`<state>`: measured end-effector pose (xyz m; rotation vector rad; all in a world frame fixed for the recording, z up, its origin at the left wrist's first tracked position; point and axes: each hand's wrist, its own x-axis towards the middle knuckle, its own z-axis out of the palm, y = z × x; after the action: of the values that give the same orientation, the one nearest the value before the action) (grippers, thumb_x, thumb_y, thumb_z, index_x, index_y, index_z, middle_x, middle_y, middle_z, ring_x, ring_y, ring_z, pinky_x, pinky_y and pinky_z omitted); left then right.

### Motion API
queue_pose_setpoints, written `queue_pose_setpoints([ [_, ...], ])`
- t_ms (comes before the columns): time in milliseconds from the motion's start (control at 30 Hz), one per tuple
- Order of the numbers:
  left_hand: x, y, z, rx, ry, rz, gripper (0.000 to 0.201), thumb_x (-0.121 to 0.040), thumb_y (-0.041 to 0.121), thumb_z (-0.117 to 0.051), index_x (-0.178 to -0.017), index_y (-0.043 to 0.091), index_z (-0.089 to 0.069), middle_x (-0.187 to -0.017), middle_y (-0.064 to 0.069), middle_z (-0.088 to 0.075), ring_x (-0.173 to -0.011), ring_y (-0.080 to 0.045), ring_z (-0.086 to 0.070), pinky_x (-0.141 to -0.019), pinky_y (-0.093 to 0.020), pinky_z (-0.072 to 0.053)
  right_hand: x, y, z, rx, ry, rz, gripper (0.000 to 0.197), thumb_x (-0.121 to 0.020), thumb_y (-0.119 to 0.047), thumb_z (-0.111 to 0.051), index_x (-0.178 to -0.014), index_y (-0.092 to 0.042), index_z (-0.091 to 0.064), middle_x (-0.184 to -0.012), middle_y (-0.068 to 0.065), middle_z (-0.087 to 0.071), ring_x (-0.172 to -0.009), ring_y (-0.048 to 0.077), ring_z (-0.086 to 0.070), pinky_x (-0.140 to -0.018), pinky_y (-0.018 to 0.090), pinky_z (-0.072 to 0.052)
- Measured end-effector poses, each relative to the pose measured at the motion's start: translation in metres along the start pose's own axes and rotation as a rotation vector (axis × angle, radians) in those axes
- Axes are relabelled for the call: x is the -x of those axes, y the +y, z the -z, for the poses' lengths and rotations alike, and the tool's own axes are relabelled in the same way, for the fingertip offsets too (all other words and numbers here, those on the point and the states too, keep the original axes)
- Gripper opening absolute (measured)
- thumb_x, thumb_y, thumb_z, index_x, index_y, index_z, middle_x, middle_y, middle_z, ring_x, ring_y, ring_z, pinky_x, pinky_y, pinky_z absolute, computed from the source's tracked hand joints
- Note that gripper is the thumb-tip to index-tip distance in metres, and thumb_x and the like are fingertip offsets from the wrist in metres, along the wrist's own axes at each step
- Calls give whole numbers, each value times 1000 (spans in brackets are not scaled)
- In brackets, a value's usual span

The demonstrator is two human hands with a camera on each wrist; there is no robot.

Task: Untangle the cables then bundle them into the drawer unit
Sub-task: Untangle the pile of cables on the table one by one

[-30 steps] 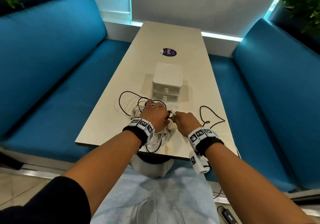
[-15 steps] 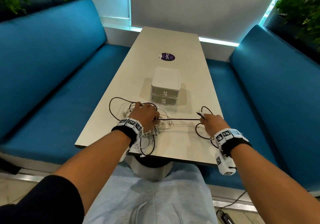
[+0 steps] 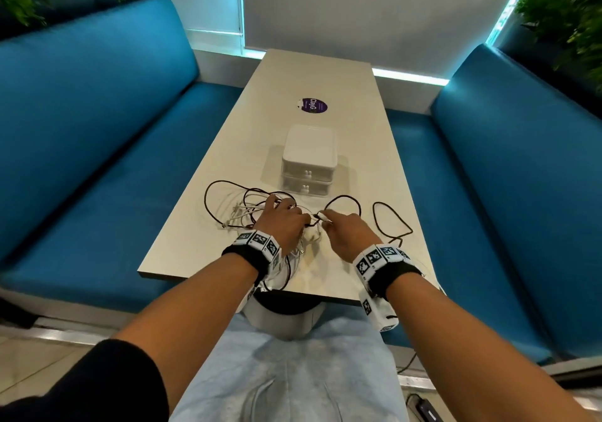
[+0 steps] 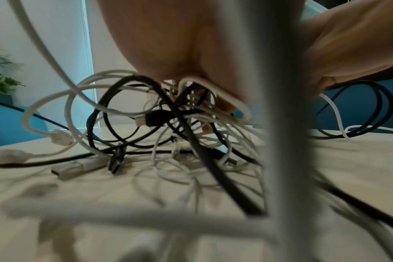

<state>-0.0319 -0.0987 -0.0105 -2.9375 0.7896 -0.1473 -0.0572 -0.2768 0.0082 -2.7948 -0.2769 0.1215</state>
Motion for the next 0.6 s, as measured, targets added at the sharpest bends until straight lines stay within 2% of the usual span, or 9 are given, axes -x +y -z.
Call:
queue_pose_setpoints([
  [100,1,0,-4,15,25,-13,27,-100,28,-42,-124,29,-55,-121,7,-63,-136,-20,-36,-112,-53,-18,-5,-3,-9,-66,-61,26,24,-101,-28,-43,-117,-22,-59,-95,16,-68,-90,35,-61,-72,38,-49],
  [200,3,-4,-7,60,35,-29,27,-101,27,-40,-125,25,-52,-125,6,-61,-141,-20,-32,-114,-53,-17,-11,-3,-13,-81,-106,8,26,-102,-30,-40,-112,-17,-60,-102,15,-68,-96,35,-60,-77,38,-46],
  [300,2,-4,-9,61,38,-27,22,-99,23,-45,-121,25,-52,-123,5,-62,-140,-20,-32,-114,-52,-16,-12,0,-14,-85,-139,9,24,-103,-27,-37,-102,-19,-60,-103,11,-69,-97,33,-60,-82,38,-47],
  [367,0,-4,-11,41,34,-7,18,-101,27,-43,-115,25,-54,-120,5,-62,-138,-20,-34,-113,-52,-15,-11,4,-11,-67,-145,-12,22,-102,-27,-37,-93,-24,-57,-95,9,-68,-90,31,-61,-78,37,-46],
  [433,0,-5,-11,39,12,9,23,-103,34,-38,-114,24,-57,-120,6,-61,-137,-20,-33,-114,-53,-15,-10,12,-7,-36,-134,-48,22,-101,-30,-36,-88,-28,-53,-89,9,-66,-84,31,-61,-74,37,-48],
  [600,0,-7,-13,61,18,11,25,-103,34,-38,-121,31,-56,-124,6,-60,-139,-24,-32,-113,-55,-13,-7,42,13,57,-114,-226,20,-100,-28,-36,-88,-29,-51,-89,10,-61,-78,30,-60,-69,34,-49],
])
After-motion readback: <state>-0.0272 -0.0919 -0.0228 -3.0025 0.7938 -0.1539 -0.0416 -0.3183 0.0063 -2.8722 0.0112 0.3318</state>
